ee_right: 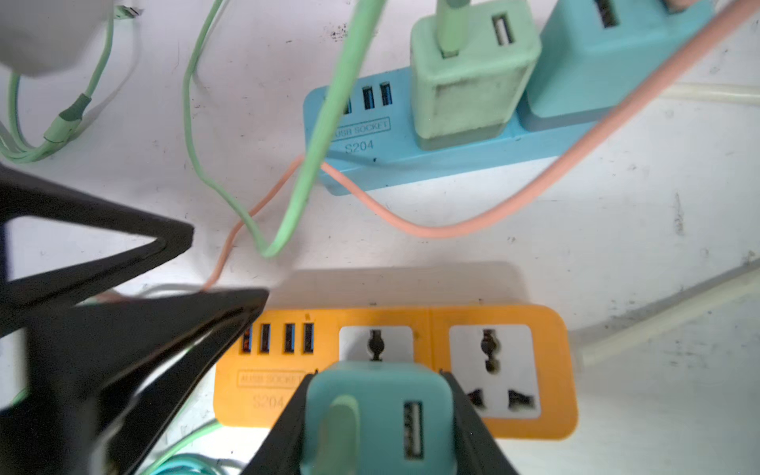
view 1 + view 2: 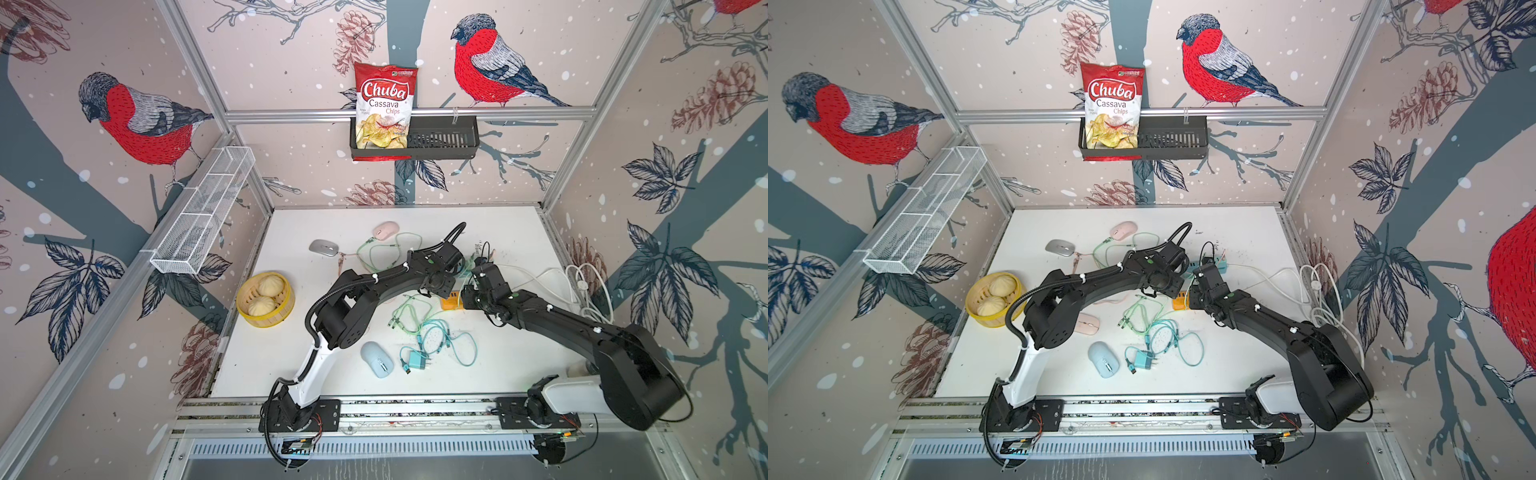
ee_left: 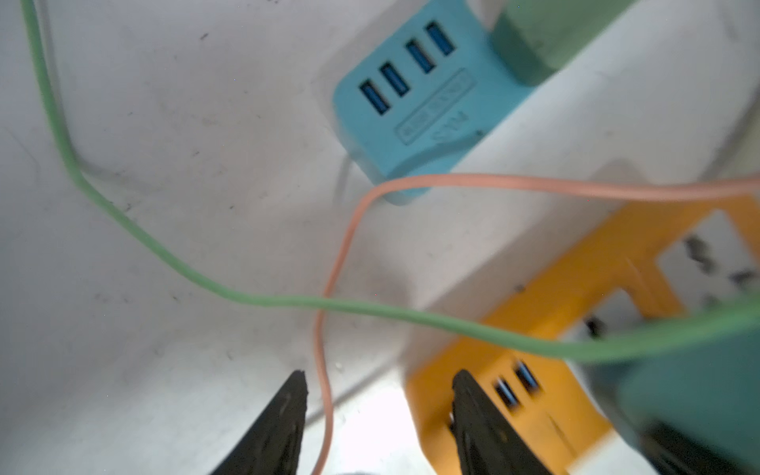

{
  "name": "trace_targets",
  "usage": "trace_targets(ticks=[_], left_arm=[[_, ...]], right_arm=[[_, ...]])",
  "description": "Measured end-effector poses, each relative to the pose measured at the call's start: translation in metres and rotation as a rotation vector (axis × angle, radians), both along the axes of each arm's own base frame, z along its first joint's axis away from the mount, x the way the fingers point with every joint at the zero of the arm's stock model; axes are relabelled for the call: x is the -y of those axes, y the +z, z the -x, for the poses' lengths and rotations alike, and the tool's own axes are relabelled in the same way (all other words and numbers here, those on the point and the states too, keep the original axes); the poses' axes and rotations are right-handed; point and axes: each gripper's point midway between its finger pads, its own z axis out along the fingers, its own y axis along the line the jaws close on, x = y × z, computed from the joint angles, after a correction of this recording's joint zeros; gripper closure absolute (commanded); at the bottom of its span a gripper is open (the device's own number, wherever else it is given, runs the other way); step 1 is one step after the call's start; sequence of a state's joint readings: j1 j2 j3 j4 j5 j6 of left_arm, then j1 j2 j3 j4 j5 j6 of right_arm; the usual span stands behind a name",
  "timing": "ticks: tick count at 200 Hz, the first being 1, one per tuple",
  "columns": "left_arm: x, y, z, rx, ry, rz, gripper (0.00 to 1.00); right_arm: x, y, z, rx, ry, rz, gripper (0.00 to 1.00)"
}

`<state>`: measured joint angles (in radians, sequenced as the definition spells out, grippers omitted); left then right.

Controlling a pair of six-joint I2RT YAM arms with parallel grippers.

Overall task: Unplug the wireless mouse
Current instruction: Remove the plug from the socket.

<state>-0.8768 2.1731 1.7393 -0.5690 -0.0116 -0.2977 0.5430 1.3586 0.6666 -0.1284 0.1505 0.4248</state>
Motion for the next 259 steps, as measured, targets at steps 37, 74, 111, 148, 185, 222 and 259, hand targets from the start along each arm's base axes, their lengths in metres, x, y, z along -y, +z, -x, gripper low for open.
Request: trace_targets(ticks=[37,74,111,148,185,222,259], left_arm=[[0.002,0.017,0.016,-0.045,-0.026,0.052,0.47],[-0.012,-0.015,0.035,-0.131,-0.03,-0.005,0.46],[-0.012,-0.037,0.032,-0.151,-0.02,-0.049,0.46],[-0.009,-0.023,0.031,-0.133,-0.018,-0.027,0.47],[0.003,0.009,0.025,-0.11,-0.026,0.078,0.47],[0.002,-0.017,0.021,-0.145,-0.016,0.048,0.47],[0.018,-0.029,0.009,-0.131,-0.016,0.084,0.47]], right_arm=[[0.0,0.002,-0.004,0.017,-0.009,-0.009,0.77],[0.0,0.003,-0.004,0.019,-0.011,-0.011,0.77],[0.0,0.006,-0.006,0.027,-0.023,-0.025,0.78],[-0.001,0.007,-0.006,0.035,-0.022,-0.028,0.78],[-0.001,0.005,-0.005,0.03,-0.021,-0.026,0.78],[-0.001,0.005,-0.005,0.029,-0.021,-0.024,0.78],[0.001,0.004,-0.005,0.032,-0.027,-0.02,0.78]])
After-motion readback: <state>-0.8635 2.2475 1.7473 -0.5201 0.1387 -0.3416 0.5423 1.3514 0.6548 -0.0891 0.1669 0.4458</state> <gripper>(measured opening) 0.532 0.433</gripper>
